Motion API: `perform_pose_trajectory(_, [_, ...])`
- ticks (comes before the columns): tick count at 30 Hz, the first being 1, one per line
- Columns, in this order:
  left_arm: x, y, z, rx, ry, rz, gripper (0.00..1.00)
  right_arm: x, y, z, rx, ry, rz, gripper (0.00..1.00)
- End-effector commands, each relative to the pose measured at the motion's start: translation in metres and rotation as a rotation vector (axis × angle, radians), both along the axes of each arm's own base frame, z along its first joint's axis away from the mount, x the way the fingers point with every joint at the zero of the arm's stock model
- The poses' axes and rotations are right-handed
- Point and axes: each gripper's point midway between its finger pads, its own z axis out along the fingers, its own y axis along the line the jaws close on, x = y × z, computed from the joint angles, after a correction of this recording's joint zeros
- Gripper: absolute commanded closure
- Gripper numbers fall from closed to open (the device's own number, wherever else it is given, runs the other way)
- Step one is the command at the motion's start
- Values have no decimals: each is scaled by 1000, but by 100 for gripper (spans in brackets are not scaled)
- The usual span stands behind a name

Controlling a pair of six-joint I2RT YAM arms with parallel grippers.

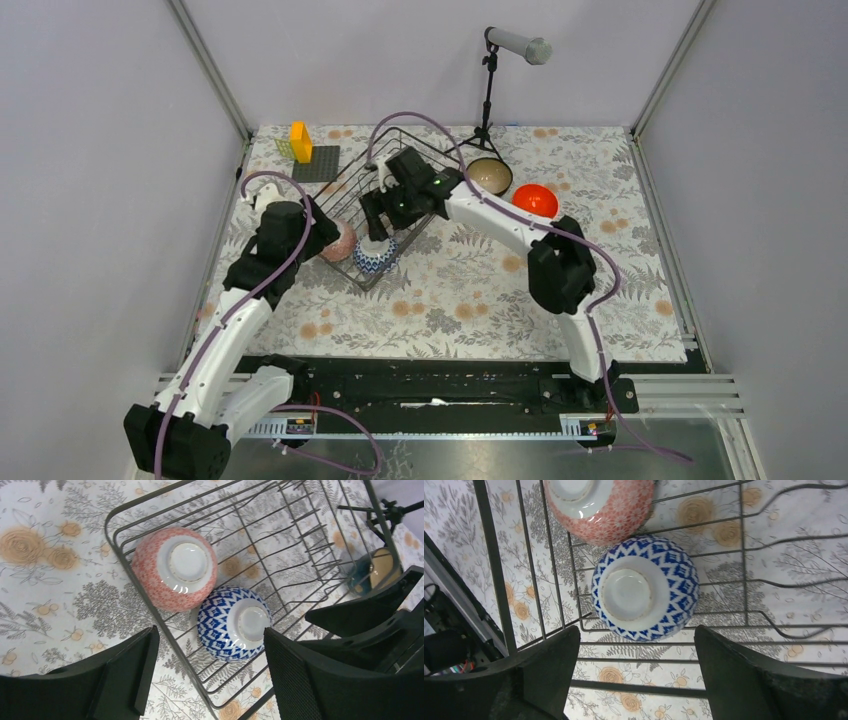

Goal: Unload the bowls from the dish rack

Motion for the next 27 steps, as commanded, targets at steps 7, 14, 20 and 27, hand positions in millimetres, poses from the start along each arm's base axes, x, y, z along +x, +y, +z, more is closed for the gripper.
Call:
perform_pose_trajectory(7, [-2, 19, 15, 44, -25, 71, 17, 0, 25, -14, -120, -110, 53, 15])
perform_pose_trajectory(14, [-4, 30, 18, 76, -38, 109, 17, 2, 28, -35, -188, -136, 39, 16])
perform_pose_trajectory(20, [-6, 30, 18, 74, -40, 106, 16, 13, 24, -42, -233, -166, -11, 36])
perform_pose_trajectory(27, [-4, 21, 12, 49, -31, 69, 17, 33, 15, -32, -244, -216, -155, 59])
